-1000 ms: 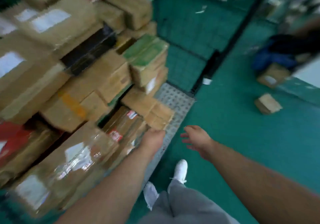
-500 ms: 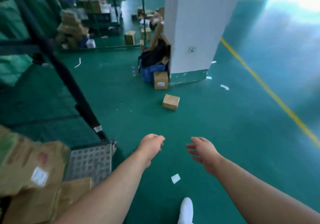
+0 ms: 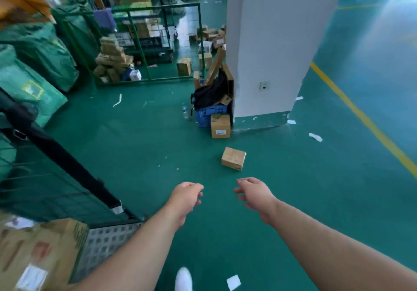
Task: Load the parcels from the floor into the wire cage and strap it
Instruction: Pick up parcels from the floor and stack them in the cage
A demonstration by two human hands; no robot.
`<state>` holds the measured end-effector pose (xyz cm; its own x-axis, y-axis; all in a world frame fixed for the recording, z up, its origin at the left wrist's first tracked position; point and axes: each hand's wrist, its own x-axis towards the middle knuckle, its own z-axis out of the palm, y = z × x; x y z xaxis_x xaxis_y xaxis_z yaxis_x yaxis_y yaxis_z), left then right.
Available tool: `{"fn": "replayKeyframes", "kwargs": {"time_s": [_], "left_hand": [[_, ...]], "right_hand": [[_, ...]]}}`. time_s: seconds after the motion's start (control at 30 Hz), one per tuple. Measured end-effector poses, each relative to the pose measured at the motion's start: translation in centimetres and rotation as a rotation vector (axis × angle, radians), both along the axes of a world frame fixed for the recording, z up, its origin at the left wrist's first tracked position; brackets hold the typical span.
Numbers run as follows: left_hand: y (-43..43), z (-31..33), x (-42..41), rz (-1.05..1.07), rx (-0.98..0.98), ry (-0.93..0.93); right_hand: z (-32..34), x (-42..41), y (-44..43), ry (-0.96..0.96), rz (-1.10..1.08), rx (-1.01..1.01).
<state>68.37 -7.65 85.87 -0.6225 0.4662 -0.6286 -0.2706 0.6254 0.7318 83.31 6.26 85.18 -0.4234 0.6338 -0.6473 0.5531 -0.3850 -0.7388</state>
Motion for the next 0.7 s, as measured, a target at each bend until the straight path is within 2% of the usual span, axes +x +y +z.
{"fn": "replayKeyframes", "kwargs": {"time_s": [0.17, 0.33, 0.53, 0.7], "left_hand": [[4.7, -2.4, -7.9, -0.008, -0.029, 0.002], [12.1, -2.5, -15.4, -0.110, -0.051, -0.042], [22.6, -1.4, -21.8, -0.227, -0.010, -0.015], [30.3, -2.9, -23.6, -0.291, -0.004, -0.084]], "right_hand": [[-1.5, -7.5, 4.4, 0.006, 0.040, -0.021], [-1.2, -12.9, 10.3, -0.058, -0.058, 0.017], [-0.8, -16.2, 17.4, -0.082, -0.211, 0.034], [-2.7, -17.0, 24.0, -0.114, -0.281, 0.025]]}}
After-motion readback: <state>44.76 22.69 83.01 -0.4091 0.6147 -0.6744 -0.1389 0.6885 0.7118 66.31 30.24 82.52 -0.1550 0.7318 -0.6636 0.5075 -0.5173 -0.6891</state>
